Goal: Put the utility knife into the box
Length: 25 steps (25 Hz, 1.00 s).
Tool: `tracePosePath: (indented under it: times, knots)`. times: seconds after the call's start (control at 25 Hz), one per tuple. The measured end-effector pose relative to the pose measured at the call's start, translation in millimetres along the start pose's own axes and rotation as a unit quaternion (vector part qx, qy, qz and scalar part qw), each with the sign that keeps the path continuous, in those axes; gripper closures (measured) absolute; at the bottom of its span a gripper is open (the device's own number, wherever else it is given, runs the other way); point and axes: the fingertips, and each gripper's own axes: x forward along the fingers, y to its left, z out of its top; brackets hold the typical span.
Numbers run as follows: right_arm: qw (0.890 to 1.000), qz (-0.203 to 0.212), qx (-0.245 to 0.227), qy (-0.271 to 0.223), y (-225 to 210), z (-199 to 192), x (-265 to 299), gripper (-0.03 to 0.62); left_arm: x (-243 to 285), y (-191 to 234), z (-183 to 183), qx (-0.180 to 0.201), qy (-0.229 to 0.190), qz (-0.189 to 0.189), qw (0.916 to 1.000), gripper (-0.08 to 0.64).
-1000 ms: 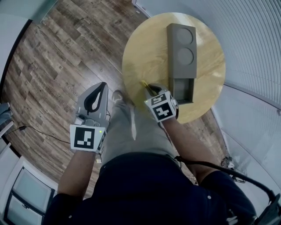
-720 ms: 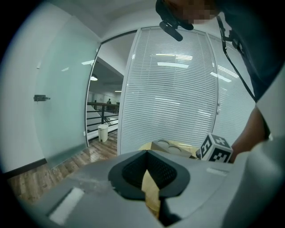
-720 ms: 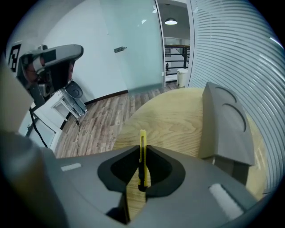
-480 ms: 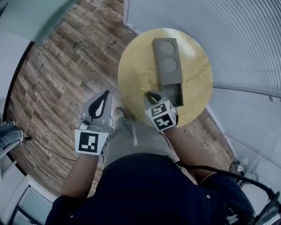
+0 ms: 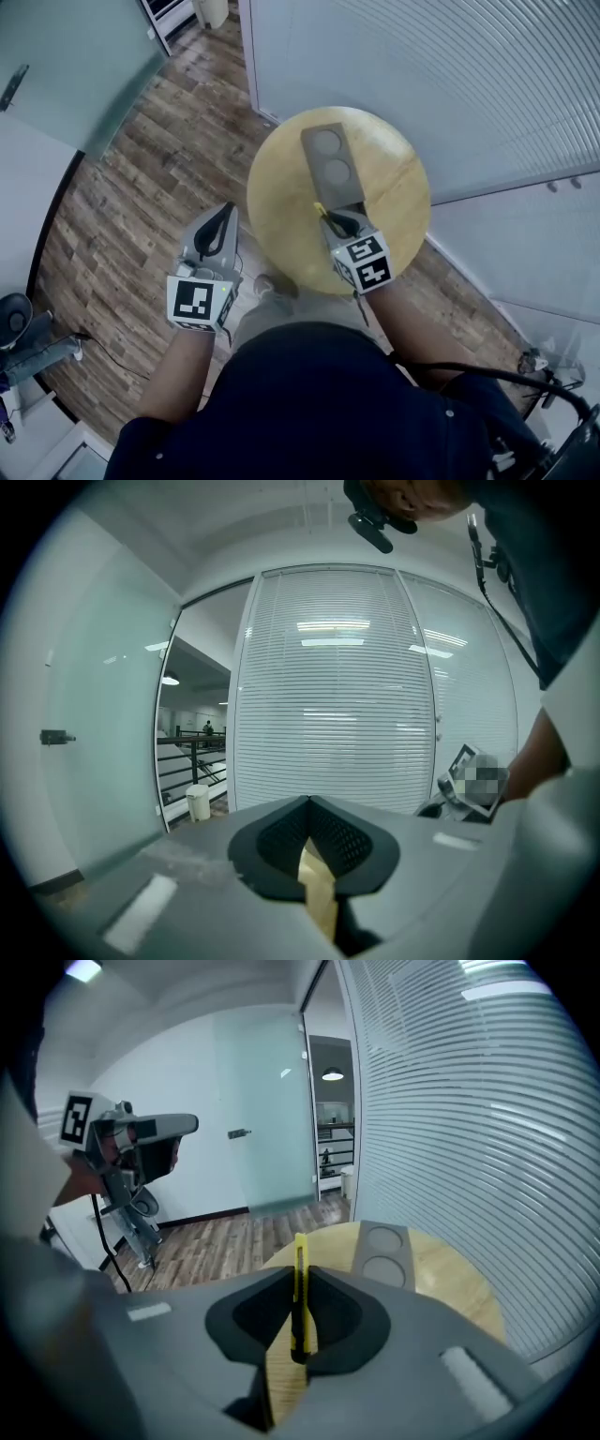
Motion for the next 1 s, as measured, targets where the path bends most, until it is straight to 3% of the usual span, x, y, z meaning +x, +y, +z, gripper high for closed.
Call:
tracePosePath:
  times: [0.64,1.0]
  knots:
    - [0.992,-0.087,0.065,-0.07,-69,-7,-108,0.54,31,-81,50,0.044,-0.035,-0.084,0.9949,0.557]
    - [0.988,-0.094,0.096,-0.078,-87,-22,-120,0.538,61,-114,65,0.062,-0.048,-0.114,0.9904,0.557]
